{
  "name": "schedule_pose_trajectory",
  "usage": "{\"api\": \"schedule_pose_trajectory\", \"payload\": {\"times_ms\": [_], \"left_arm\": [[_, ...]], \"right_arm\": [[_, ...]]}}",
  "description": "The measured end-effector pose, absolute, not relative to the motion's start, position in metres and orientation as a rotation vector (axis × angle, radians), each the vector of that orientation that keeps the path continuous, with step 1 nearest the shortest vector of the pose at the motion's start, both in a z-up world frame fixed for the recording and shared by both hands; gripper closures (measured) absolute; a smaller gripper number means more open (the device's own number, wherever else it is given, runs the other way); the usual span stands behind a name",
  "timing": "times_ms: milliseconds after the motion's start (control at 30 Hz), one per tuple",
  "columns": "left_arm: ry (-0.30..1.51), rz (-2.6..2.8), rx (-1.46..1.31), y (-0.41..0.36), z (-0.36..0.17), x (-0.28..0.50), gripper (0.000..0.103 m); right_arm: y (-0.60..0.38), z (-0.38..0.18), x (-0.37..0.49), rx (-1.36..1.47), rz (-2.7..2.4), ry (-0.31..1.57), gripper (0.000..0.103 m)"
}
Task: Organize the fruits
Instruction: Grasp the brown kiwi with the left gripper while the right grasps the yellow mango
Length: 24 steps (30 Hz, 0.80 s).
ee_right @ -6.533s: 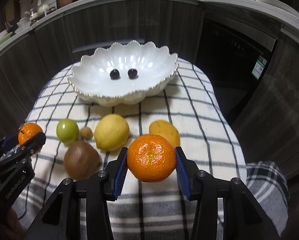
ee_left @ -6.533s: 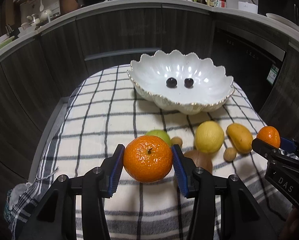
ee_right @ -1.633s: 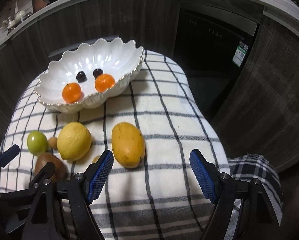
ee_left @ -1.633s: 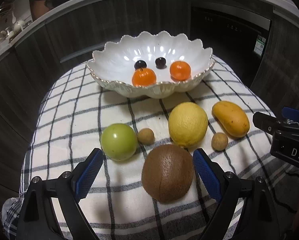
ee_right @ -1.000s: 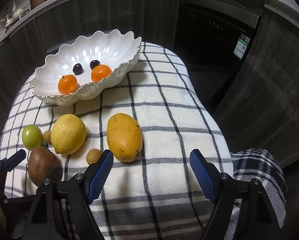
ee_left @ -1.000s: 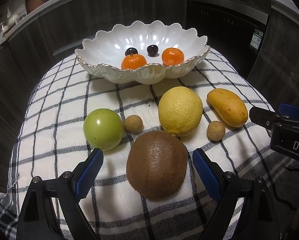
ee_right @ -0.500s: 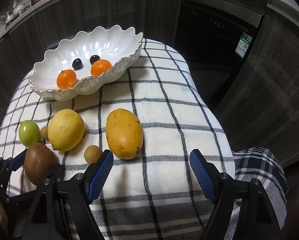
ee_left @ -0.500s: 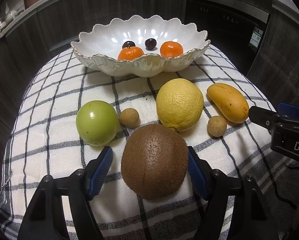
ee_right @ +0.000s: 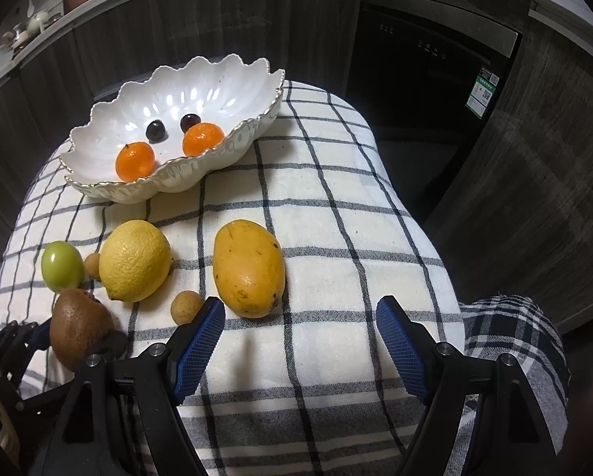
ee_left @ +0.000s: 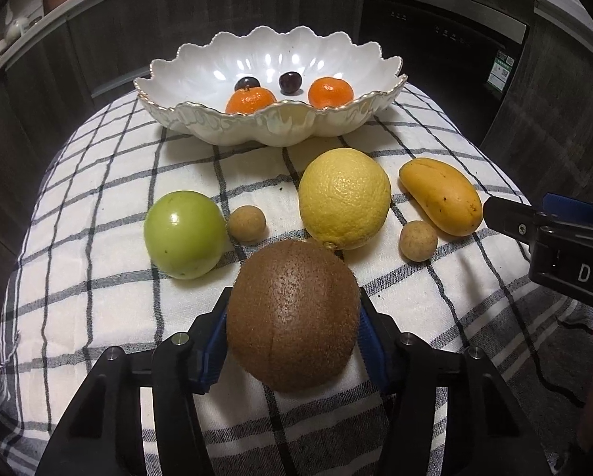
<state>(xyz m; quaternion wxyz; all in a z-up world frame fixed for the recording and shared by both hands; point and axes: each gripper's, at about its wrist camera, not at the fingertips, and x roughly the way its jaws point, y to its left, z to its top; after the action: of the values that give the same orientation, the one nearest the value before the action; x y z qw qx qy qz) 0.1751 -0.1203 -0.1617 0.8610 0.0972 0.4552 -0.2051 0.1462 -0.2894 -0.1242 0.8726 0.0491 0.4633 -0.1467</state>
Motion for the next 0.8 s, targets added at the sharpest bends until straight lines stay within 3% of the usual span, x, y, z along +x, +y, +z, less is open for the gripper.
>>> {"api": "schedule_pose_trajectory", "payload": {"times_ms": [667, 800], "left_arm": [[0.901, -0.276, 0.149, -0.096, -0.13, 0.185, 0.047], [0.9, -0.255, 0.142, -0.093, -0.13, 0.188, 0.047]], "right_arm": [[-0.285, -0.13, 0.186, 0.079, -0.219, 0.968, 0.024], [-0.283, -0.138, 0.194, 0.068, -0.208, 0.976, 0.029]]}}
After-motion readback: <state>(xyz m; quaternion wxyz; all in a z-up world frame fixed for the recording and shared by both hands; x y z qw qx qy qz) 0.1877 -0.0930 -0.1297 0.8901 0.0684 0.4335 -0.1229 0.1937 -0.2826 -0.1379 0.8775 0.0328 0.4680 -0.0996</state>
